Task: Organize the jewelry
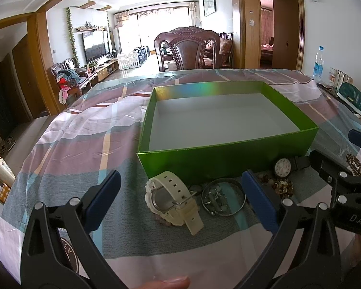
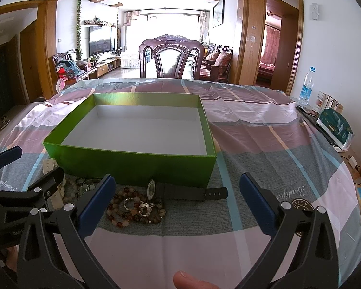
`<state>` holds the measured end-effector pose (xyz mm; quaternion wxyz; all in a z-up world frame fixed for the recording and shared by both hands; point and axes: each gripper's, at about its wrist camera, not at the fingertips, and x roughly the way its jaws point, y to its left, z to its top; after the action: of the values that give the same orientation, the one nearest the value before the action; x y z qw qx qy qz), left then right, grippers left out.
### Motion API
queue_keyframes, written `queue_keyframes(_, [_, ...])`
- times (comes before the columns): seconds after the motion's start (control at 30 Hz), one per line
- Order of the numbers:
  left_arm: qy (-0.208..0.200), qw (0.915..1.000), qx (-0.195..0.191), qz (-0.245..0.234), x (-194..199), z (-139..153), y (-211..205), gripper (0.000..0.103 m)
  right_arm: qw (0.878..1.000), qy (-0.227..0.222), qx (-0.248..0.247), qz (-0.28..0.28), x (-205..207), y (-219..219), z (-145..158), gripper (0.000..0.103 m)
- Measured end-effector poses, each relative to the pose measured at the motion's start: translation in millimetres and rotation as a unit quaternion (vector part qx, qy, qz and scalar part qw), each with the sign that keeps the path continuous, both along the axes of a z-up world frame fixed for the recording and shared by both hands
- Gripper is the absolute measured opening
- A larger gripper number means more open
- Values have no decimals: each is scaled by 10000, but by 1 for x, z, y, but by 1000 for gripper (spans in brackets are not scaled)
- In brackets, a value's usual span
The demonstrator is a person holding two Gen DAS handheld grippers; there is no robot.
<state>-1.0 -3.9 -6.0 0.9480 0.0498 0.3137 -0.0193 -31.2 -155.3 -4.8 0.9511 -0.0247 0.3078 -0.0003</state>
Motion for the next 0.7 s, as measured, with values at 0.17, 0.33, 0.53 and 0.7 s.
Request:
queue_keyframes(0.17, [7, 10000, -1, 3, 0, -1, -1, 99, 10000, -2, 1, 0, 0, 0, 0, 100])
queue_keyframes(0.33, [5, 10000, 6, -2, 0, -1, -1, 99, 10000, -1, -1, 1, 0, 0, 0, 100])
queue_keyframes(0.53, [7, 10000, 7, 1, 1, 0, 0, 99, 10000, -2, -1, 0, 0, 0, 0, 100])
queue_keyframes(0.7, [17, 10000, 9, 0, 1, 1, 0, 99, 10000, -1, 1, 3, 0, 0, 0, 100])
